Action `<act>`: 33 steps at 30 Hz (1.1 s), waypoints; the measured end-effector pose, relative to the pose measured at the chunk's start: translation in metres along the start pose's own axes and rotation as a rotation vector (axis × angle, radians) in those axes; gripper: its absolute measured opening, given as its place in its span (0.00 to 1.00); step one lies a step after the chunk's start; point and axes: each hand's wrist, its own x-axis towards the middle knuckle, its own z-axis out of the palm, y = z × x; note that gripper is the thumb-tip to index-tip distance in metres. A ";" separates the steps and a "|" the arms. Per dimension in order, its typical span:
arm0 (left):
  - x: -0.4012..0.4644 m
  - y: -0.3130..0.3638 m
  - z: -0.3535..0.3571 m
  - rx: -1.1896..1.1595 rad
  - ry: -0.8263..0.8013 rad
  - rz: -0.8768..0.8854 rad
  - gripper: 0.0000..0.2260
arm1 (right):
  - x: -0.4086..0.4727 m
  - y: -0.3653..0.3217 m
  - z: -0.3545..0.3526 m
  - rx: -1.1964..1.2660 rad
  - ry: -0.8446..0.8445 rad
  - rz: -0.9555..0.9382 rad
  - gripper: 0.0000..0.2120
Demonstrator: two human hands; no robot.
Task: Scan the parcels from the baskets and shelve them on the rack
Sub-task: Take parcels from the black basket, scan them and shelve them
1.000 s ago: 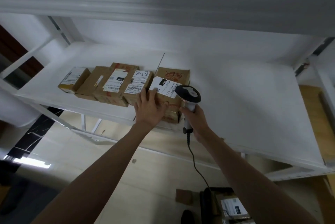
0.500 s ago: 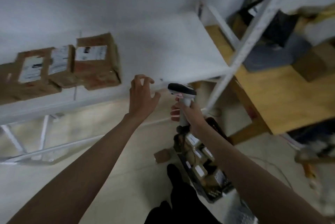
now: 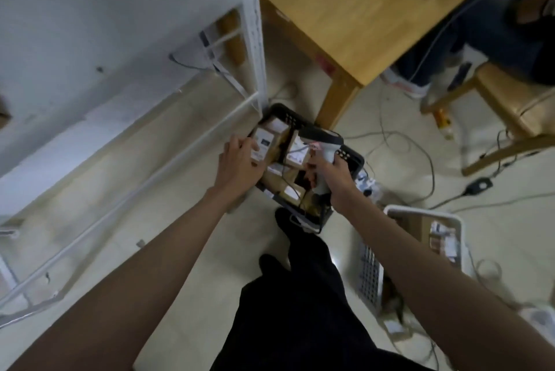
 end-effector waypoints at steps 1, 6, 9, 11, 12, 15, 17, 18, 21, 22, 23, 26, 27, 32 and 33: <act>0.007 -0.003 0.015 0.008 -0.025 -0.011 0.14 | 0.011 0.008 -0.007 -0.016 0.012 0.011 0.05; 0.044 -0.036 0.077 -0.030 -0.135 -0.140 0.17 | 0.073 0.043 -0.027 -0.041 0.055 0.086 0.11; 0.070 -0.062 0.107 -0.116 -0.173 -0.239 0.20 | 0.118 0.063 -0.028 -0.041 0.064 0.133 0.11; 0.090 -0.079 0.125 -0.156 -0.189 -0.295 0.22 | 0.151 0.077 -0.025 -0.065 0.059 0.144 0.09; 0.100 -0.088 0.133 -0.170 -0.198 -0.315 0.22 | 0.167 0.084 -0.023 -0.082 0.056 0.149 0.10; 0.131 -0.113 0.155 -0.216 -0.209 -0.363 0.20 | 0.216 0.103 -0.009 -0.105 0.028 0.176 0.07; 0.151 -0.127 0.169 -0.251 -0.219 -0.388 0.20 | 0.248 0.115 0.004 -0.101 0.007 0.190 0.06; 0.161 -0.133 0.175 -0.270 -0.222 -0.394 0.20 | 0.263 0.122 0.011 -0.086 0.000 0.191 0.06; 0.196 -0.153 0.192 -0.304 -0.214 -0.404 0.17 | 0.301 0.139 0.033 -0.020 -0.035 0.216 0.09; 0.207 -0.159 0.198 -0.305 -0.218 -0.425 0.20 | 0.310 0.144 0.039 -0.024 -0.046 0.233 0.10; 0.217 -0.163 0.202 -0.312 -0.216 -0.458 0.24 | 0.319 0.148 0.044 -0.038 -0.060 0.245 0.11; 0.239 -0.176 0.215 -0.374 -0.179 -0.543 0.30 | 0.340 0.158 0.055 -0.061 -0.118 0.257 0.16; 0.245 -0.181 0.218 -0.407 -0.187 -0.575 0.32 | 0.347 0.161 0.057 -0.060 -0.139 0.253 0.17; 0.267 -0.197 0.230 -0.500 -0.297 -0.658 0.29 | 0.370 0.173 0.065 0.015 -0.236 0.223 0.17; 0.268 -0.195 0.231 -0.496 -0.336 -0.618 0.24 | 0.371 0.173 0.066 0.046 -0.257 0.214 0.16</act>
